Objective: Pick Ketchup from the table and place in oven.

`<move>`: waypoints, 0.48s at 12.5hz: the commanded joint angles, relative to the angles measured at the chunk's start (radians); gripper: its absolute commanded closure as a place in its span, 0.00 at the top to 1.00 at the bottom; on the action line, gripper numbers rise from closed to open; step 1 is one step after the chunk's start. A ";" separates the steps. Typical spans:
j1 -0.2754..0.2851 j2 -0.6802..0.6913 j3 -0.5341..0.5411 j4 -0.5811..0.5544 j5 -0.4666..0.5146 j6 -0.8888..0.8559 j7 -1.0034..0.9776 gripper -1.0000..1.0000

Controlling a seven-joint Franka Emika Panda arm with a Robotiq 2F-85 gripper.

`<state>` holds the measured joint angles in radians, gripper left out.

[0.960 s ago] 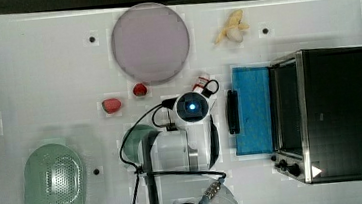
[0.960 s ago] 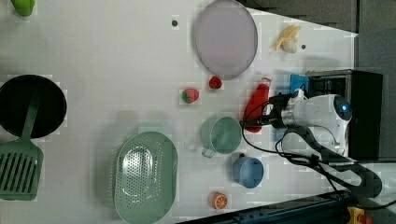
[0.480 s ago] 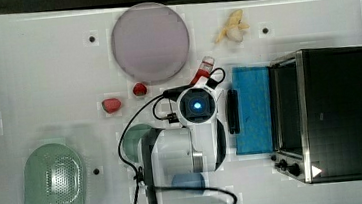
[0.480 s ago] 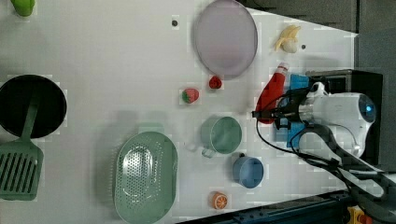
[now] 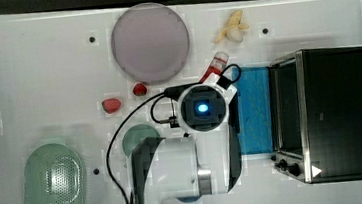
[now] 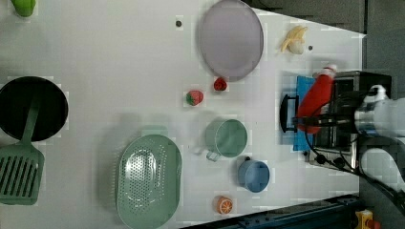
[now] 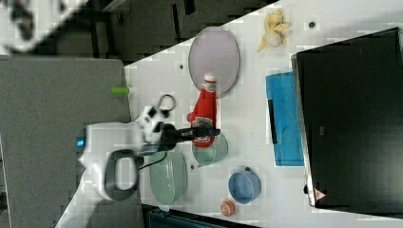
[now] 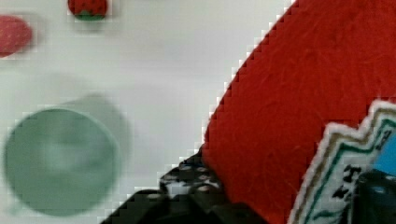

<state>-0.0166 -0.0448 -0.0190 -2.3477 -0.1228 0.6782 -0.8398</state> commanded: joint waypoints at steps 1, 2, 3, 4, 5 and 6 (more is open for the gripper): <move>0.020 -0.008 0.054 0.088 -0.212 -0.133 0.280 0.60; 0.020 -0.003 0.068 0.098 -0.311 -0.179 0.364 0.60; 0.020 0.009 0.075 0.098 -0.387 -0.220 0.446 0.60; 0.020 0.030 0.078 0.098 -0.442 -0.251 0.520 0.60; 0.019 0.059 0.076 0.098 -0.490 -0.268 0.576 0.60; 0.017 0.095 0.071 0.100 -0.540 -0.272 0.619 0.60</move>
<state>0.0030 -0.0115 0.0523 -2.2305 -0.6792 0.4514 -0.3960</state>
